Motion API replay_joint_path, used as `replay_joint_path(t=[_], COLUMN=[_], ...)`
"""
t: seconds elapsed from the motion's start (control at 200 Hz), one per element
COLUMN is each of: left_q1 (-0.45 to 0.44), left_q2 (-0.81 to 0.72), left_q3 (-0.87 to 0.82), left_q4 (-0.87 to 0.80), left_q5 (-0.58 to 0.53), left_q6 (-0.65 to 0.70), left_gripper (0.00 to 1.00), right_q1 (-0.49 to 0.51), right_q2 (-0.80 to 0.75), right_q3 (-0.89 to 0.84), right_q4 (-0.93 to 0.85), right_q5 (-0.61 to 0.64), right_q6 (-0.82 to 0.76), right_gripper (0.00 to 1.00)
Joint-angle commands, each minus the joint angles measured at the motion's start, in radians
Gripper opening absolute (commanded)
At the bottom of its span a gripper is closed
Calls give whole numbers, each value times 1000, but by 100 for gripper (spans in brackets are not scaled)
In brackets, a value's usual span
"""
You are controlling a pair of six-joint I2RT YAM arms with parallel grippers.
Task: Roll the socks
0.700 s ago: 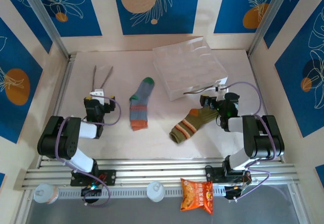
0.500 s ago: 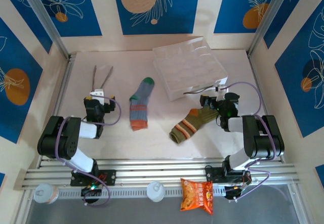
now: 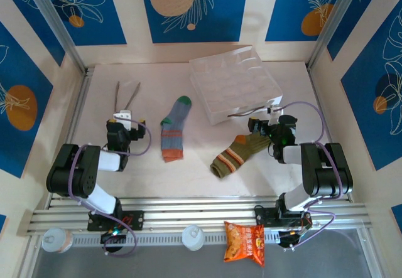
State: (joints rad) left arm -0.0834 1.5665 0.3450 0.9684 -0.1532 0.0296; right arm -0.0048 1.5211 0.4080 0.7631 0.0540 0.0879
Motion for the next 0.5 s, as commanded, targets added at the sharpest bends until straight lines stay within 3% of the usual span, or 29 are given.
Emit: replay_joint_path(t=[0.0, 0.075, 0.21, 0.33, 0.365, 0.395, 0.45, 0.495], left_q1=[-7, -16, -48, -112, -119, -118, -115, -106], left_q2=[-63, -201, -479, -588, -579, -565, -530, -501], left_q3=[-54, -51, 55, 324, 440, 557, 756, 810], left_q4=[83, -39, -320, -646, -792, -1022, -1374, -1462], left_q5=[-5, -65, -179, -341, -386, -403, -342, -296], left_q6=[11, 4, -64, -137, -254, -432, -621, -735], left_gripper=[100, 100, 100, 100, 100, 100, 100, 100], right_q1=[1, 39, 126, 195, 196, 180, 135, 69], right_q2=[-58, -160, -391, -488, -472, -447, -388, -351], right_q3=[40, 92, 122, 443, 595, 728, 944, 1004], right_q4=[-50, -233, -299, -536, -677, -842, -1160, -1271], right_q5=[-53, 92, 318, 444, 474, 451, 399, 344], right_q6=[-10, 9, -26, -107, -27, 74, 327, 550], right_gripper=[99, 99, 99, 99, 99, 99, 99, 99])
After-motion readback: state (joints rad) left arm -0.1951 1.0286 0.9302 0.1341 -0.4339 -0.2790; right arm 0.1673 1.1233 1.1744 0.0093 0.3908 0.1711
